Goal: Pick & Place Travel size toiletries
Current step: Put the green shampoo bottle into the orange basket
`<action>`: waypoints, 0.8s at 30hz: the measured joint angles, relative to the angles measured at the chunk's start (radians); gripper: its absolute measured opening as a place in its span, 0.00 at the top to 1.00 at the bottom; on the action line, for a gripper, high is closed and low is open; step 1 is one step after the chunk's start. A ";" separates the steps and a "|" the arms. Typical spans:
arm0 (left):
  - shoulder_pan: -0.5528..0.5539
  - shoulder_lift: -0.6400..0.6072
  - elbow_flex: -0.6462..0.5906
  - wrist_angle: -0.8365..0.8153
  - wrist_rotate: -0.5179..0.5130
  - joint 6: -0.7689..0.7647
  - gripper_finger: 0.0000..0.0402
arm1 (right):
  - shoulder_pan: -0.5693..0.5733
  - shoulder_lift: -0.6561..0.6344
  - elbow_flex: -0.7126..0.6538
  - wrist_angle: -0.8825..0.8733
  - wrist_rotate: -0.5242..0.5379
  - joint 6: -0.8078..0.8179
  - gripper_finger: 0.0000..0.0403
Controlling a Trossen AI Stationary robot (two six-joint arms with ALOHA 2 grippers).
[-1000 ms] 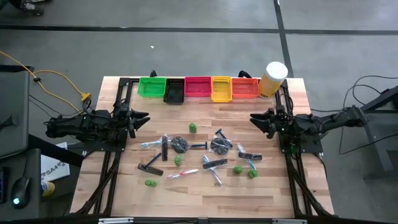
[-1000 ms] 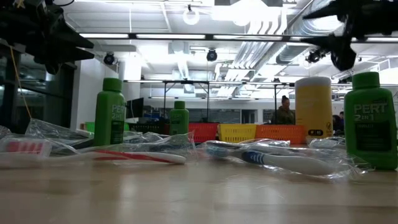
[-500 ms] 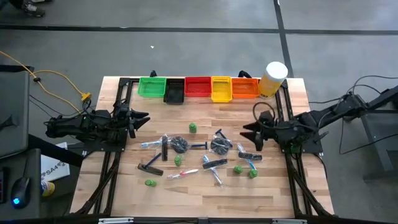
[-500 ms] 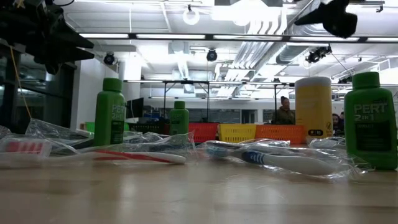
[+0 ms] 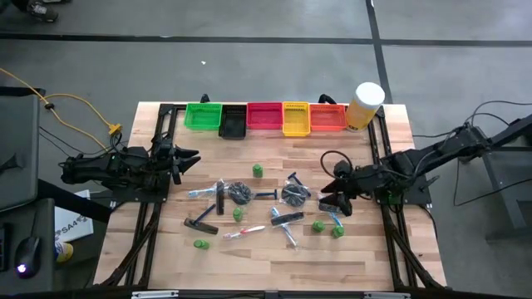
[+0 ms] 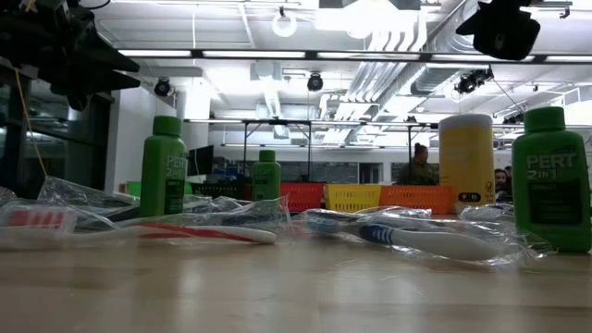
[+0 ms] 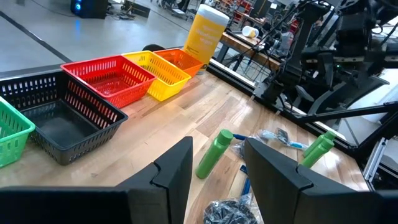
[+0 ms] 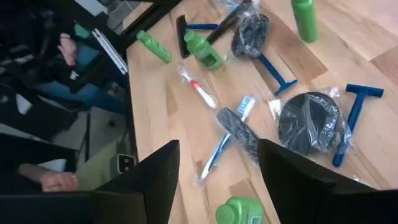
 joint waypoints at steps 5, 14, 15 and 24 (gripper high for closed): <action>0.000 0.000 0.000 0.000 0.000 0.000 0.63 | 0.101 0.055 0.069 -0.158 0.019 0.081 0.56; 0.000 0.000 0.001 0.000 0.000 0.000 0.63 | 0.283 0.213 0.266 -0.546 -0.072 0.368 0.71; 0.000 0.000 0.001 0.000 0.000 0.000 0.63 | 0.299 0.229 0.270 -0.562 -0.095 0.402 0.72; 0.000 0.000 0.001 0.000 0.000 0.000 0.63 | 0.359 0.320 0.275 -0.616 -0.157 0.664 0.73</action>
